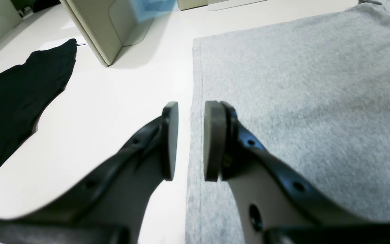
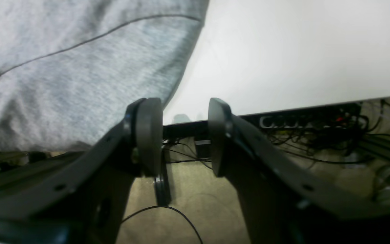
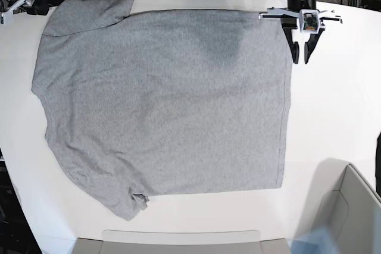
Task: Fold the T-shirt properly
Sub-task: 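Lower both grippers to the shirt's hem corners and grasp them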
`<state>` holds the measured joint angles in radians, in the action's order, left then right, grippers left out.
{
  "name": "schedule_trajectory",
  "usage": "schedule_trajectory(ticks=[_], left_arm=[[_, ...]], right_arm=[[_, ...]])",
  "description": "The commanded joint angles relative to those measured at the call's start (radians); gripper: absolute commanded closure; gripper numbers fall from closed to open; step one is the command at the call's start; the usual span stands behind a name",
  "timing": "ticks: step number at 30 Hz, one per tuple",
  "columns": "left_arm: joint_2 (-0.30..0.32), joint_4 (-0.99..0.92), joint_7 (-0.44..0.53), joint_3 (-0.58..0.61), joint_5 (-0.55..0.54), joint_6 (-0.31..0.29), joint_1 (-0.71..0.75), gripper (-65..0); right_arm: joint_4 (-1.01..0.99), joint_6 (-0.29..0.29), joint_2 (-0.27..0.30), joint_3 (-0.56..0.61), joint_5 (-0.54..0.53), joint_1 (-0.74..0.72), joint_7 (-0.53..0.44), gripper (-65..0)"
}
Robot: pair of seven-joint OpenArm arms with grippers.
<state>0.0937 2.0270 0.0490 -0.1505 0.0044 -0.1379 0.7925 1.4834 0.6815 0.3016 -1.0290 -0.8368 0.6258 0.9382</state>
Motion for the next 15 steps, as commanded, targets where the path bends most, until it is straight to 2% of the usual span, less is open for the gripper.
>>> schedule_trajectory(ticks=[1,5,11,15], left_arm=[[0.004,0.016,0.024,-0.004,0.003,0.005,0.006,-14.4],[0.004,0.016,0.024,-0.004,0.003,0.005,0.006,-14.4],[0.004,0.016,0.024,-0.004,0.003,0.005,0.006,-14.4],[0.004,0.016,0.024,-0.005,0.003,0.005,0.008,-14.4]], right_arm=[[0.000,0.017,0.018,0.013,0.001,-0.008,-0.014,-22.9],[-0.051,0.017,0.017,0.048,0.067,-0.042,-0.066,-22.9],[-0.105,0.017,0.017,0.143,0.072,-0.062,-0.083,-22.9],[-0.106,0.017,-0.018,0.169,0.072,-0.053,-0.075,-22.8]])
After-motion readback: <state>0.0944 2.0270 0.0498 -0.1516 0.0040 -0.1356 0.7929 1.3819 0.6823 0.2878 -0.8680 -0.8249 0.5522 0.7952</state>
